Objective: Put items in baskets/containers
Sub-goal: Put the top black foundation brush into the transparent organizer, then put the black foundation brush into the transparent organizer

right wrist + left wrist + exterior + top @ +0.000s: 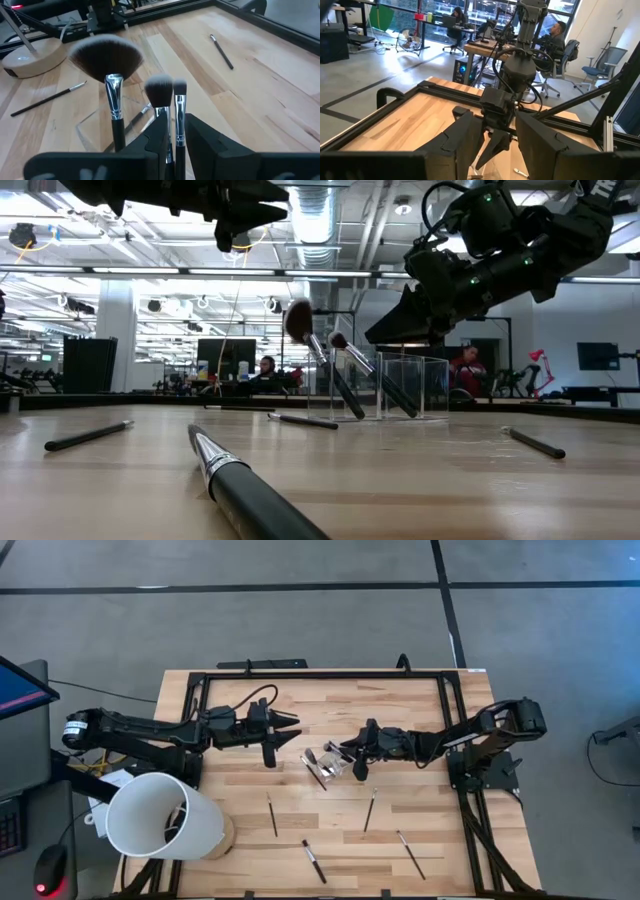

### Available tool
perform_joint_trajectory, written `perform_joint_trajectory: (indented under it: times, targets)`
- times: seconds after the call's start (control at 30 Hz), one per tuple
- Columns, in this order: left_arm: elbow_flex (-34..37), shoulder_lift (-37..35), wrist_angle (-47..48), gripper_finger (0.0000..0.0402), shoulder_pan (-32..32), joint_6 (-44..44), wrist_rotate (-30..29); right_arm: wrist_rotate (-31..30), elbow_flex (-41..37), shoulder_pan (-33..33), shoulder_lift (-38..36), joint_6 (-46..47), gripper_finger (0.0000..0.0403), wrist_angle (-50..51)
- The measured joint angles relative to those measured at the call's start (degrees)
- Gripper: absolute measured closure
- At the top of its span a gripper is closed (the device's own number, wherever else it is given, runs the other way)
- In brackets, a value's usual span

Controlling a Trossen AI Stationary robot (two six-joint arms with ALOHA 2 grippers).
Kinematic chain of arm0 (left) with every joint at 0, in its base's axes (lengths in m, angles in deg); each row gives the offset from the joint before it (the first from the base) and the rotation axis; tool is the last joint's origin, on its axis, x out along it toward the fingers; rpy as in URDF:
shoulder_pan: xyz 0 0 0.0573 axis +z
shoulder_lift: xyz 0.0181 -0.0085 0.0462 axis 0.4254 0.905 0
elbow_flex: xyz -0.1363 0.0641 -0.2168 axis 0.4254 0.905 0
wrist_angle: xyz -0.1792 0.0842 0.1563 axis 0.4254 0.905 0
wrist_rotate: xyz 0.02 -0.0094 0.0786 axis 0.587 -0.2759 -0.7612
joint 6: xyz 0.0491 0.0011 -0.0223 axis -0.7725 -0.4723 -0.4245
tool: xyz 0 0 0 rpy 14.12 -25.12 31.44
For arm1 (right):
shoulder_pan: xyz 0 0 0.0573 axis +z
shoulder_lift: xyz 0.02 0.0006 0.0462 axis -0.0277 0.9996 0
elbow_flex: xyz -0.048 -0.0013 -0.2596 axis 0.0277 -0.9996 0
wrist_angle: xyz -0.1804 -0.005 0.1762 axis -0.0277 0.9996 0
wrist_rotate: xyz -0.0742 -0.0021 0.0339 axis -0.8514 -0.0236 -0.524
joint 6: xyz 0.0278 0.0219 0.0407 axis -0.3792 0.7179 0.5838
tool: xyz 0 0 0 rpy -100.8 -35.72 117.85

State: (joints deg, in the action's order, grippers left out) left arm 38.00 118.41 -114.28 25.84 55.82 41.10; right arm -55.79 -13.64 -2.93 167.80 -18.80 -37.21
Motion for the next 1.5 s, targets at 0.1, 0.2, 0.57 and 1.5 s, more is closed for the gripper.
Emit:
perform_joint_trajectory:
  times: [0.1, 0.2, 0.57, 1.5]
  targets:
    - [0.02, 0.00, 0.66, 0.0257, 0.00, 0.00, -1.14, 0.00, 0.00, 0.00, -1.06, 0.00, 0.0345, -0.15]
    - [0.02, 0.00, 1.38, 0.0257, 0.02, -0.02, -1.85, 0.03, 0.00, 0.04, -2.91, -0.03, 0.0344, -0.02]
    - [0.02, 0.00, 1.47, 0.0257, 0.07, 0.27, -1.85, -0.31, 0.00, 1.00, -14.74, 0.80, 0.0344, 16.46]
    - [0.04, 0.00, 8.35, 0.0257, 0.09, 2.10, -14.29, -7.80, 0.00, 3.33, -23.78, 8.51, 0.0344, 35.32]
